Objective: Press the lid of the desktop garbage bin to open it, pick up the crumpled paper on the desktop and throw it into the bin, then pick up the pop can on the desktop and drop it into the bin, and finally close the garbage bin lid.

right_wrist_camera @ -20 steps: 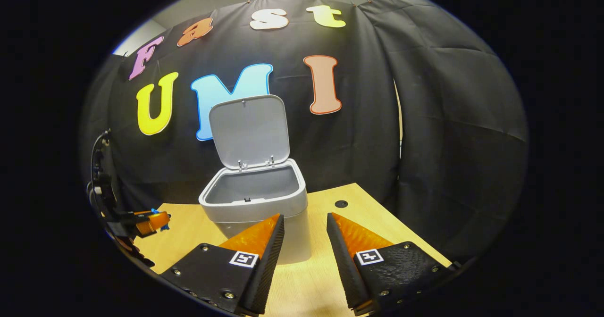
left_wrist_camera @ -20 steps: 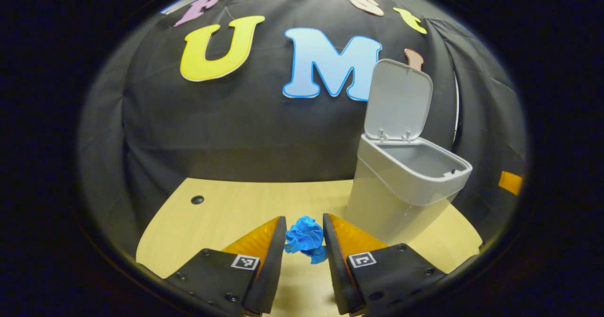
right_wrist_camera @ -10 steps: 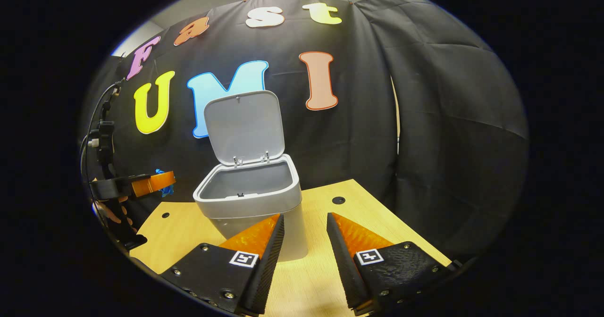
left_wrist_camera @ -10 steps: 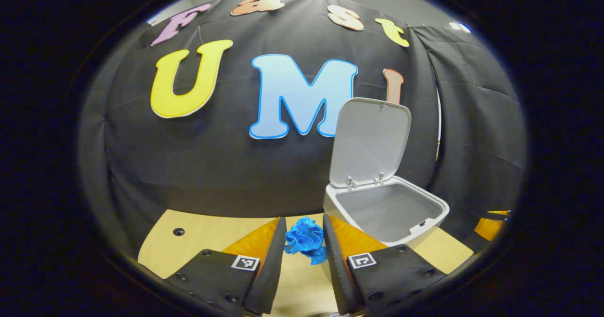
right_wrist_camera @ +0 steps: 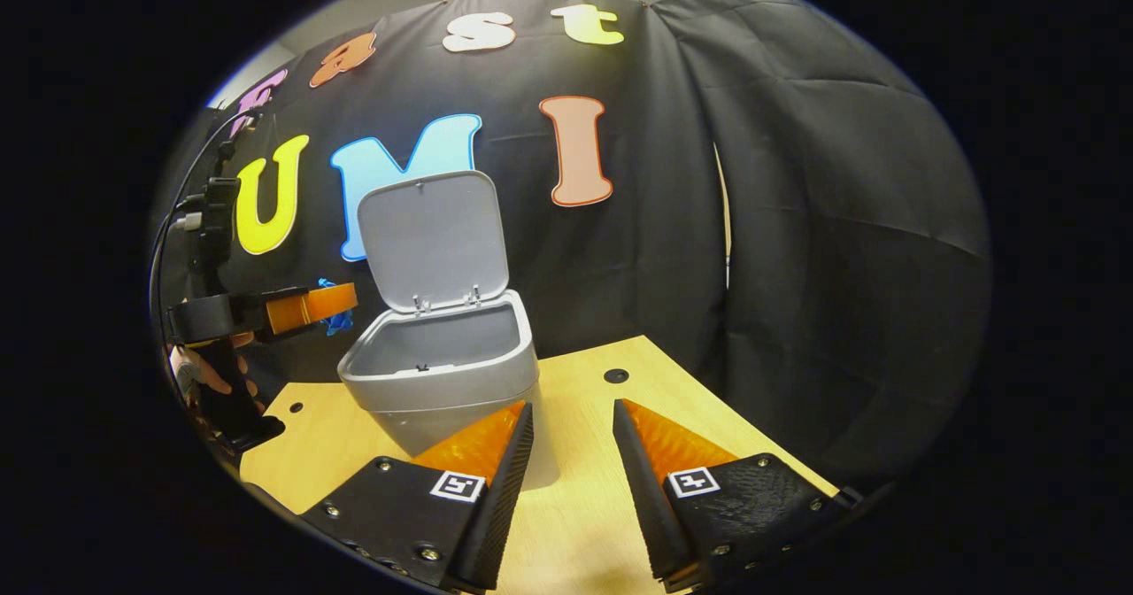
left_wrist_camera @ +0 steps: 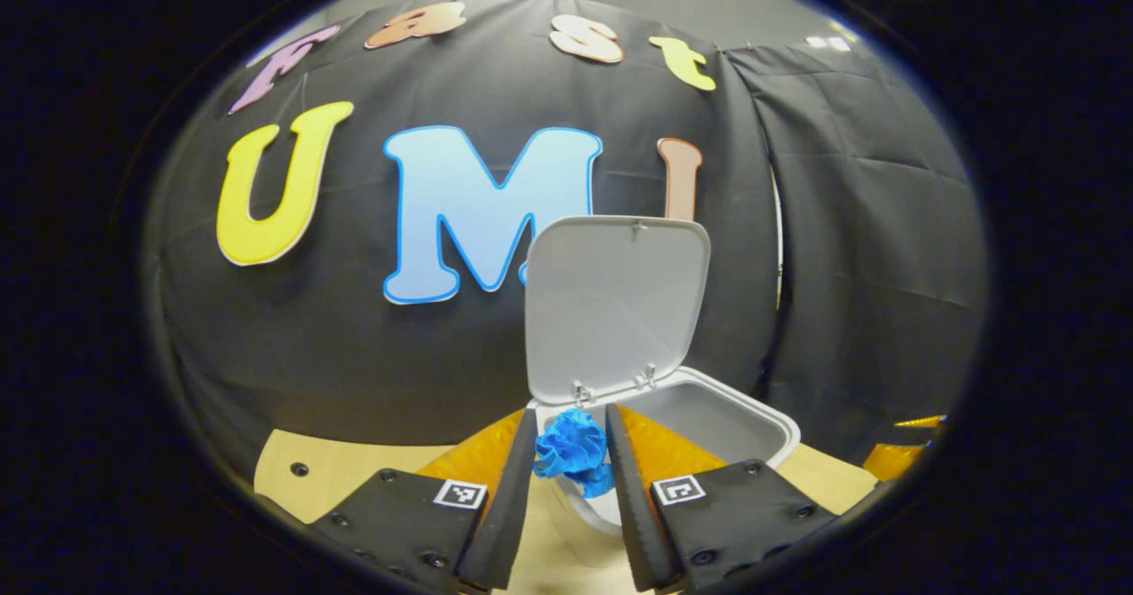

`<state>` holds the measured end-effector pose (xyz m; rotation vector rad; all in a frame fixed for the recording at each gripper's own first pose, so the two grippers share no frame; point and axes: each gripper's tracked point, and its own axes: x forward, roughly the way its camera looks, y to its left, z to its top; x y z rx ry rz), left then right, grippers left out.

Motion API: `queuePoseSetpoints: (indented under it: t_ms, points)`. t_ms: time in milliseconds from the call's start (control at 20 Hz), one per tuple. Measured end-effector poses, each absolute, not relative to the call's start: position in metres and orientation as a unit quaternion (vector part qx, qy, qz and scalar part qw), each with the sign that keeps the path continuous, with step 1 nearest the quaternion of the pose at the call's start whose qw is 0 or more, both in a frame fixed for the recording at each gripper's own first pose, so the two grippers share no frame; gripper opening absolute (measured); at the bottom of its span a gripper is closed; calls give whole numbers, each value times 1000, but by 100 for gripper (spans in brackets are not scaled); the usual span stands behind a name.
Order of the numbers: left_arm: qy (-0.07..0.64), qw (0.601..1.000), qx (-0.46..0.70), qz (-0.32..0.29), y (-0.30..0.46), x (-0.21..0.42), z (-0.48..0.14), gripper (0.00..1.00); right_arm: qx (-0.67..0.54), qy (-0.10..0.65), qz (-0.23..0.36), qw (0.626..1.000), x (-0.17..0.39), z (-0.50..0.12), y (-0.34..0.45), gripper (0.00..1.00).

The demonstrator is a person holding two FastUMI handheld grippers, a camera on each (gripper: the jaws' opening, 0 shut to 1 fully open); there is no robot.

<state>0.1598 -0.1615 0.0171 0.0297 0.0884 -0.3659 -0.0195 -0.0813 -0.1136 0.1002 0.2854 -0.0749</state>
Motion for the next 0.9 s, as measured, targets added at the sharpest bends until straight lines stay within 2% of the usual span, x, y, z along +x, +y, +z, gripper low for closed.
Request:
queuePoseSetpoints:
  t_ms: [50,100,200,250,300,450,550,800,850,900]
  points:
    - [43,981,18,-190,-171,162,18,56,50,142,-42,988,-20,-113,-84,60]
    - [42,980,21,-195,-177,163,18,52,50,141,-45,988,-20,-113,-87,60]
    - [40,977,21,-206,-188,165,19,52,51,141,-51,987,-21,-113,-90,60]
    - [39,976,18,-213,-193,164,20,56,52,141,-55,987,-22,-113,-92,60]
    - [37,975,18,-218,-196,164,20,51,53,141,-59,987,-24,-113,-95,60]
    - [39,974,19,-221,-204,168,18,56,54,142,-67,986,-27,-114,-101,60]
    - [38,975,13,-220,-204,168,19,94,55,142,-71,986,-30,-115,-104,60]
    - [36,977,13,-210,-194,167,20,99,57,142,-70,986,-33,-116,-101,60]
    - [34,978,12,-208,-190,165,21,94,57,142,-67,986,-34,-117,-99,60]
    - [32,978,12,-205,-186,164,23,99,57,143,-62,986,-34,-117,-95,60]
